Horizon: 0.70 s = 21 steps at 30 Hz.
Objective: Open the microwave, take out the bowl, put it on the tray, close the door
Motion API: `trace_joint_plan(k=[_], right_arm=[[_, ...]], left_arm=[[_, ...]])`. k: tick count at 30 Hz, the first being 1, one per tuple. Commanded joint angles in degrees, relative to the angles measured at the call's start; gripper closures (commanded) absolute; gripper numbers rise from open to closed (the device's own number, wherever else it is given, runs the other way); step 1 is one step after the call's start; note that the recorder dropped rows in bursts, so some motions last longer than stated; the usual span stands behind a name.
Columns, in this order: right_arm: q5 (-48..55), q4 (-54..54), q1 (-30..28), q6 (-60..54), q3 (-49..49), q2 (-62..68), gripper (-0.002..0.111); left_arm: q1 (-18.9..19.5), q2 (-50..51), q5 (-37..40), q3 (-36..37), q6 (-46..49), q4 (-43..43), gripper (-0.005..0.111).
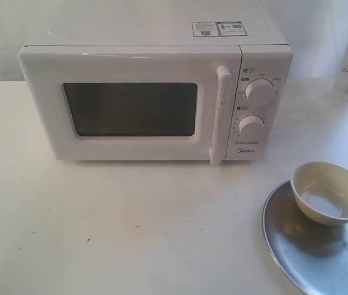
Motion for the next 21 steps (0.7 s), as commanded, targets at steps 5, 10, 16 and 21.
trace_joint_plan(k=[5, 10, 16, 21], right_arm=[[-0.3, 0.0, -0.1, -1.3, 0.1, -0.4, 0.108], [-0.3, 0.0, -0.1, -1.3, 0.1, -0.4, 0.108], [-0.3, 0.0, -0.1, -1.3, 0.1, -0.4, 0.108], [-0.3, 0.0, -0.1, -1.3, 0.1, -0.4, 0.108]], left_arm=[[-0.3, -0.1, 0.1, -0.2, 0.0, -0.7, 0.107], [-0.3, -0.1, 0.1, -0.2, 0.0, -0.7, 0.107], [-0.3, -0.1, 0.1, -0.2, 0.0, -0.7, 0.107], [-0.3, -0.1, 0.1, -0.2, 0.0, -0.7, 0.107]])
